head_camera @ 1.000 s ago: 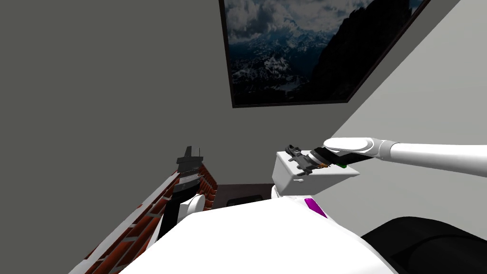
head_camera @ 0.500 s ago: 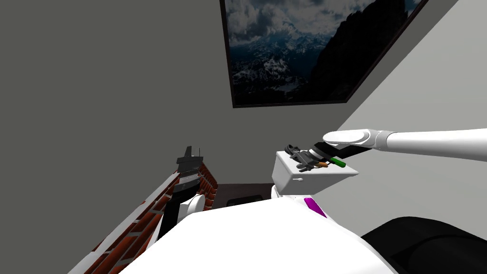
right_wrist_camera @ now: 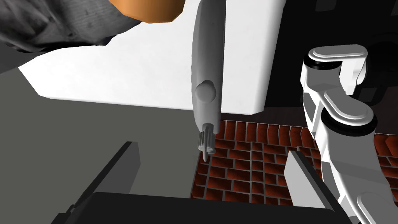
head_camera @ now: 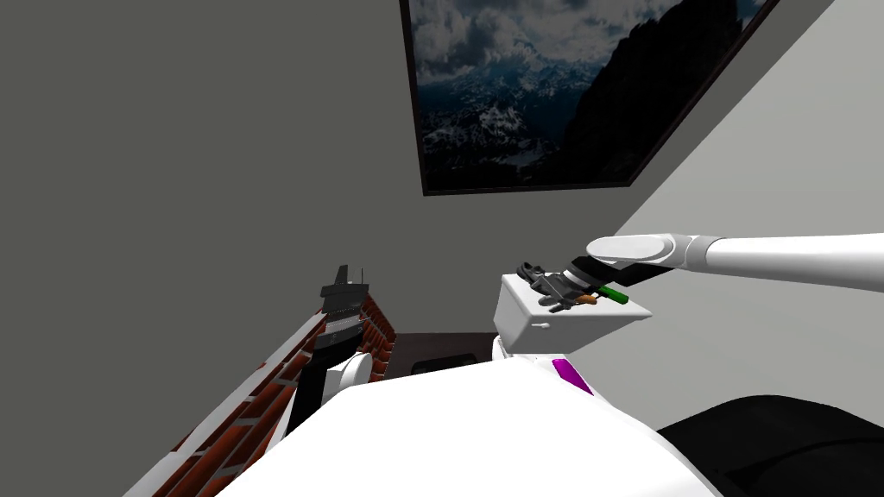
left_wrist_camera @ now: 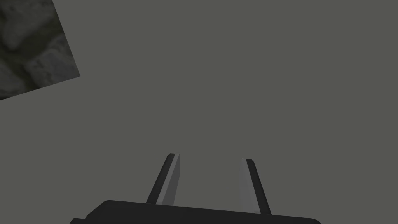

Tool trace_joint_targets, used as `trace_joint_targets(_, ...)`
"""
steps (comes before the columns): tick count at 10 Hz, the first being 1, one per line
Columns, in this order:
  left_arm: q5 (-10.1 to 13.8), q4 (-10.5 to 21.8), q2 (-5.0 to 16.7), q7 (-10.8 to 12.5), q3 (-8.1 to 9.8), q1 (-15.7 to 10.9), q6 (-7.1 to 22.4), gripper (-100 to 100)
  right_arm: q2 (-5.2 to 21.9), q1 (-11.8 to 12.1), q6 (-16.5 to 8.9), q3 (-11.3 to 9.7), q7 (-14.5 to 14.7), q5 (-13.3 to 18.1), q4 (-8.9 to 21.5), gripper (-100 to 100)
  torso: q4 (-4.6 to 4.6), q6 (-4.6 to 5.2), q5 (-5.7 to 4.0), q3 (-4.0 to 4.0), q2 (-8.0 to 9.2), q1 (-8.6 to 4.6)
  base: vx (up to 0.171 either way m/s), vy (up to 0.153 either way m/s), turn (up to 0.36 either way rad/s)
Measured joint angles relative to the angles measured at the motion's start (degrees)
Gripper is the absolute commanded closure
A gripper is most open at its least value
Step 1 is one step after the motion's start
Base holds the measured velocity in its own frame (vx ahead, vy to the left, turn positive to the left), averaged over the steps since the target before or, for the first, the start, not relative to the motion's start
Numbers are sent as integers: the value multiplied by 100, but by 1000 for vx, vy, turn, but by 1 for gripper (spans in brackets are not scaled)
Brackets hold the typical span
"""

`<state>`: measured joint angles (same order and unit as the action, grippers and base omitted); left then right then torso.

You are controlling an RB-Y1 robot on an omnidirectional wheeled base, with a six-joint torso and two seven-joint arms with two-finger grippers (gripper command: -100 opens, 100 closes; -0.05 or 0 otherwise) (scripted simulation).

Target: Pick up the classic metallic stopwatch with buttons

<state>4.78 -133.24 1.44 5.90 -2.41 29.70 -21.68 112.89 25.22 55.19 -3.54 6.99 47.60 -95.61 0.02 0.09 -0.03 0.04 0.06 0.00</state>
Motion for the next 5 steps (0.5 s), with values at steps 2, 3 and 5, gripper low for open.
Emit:
trace_joint_targets(2,0,0,0,0,0,0,0,0,80,617,83,665,-37,35,78,-100,-1,0,0,-2,-3,0,0,0,0)
trace_joint_targets(3,0,0,0,0,0,0,0,0,159,555,-5,481,41,-76,54,-100,-1,0,0,-3,-5,0,-3,-1,19)
trace_joint_targets(5,0,0,0,0,0,0,0,0,363,558,-2,432,82,-104,112,-100,-1,-1,0,-3,-4,1,-3,-1,9)
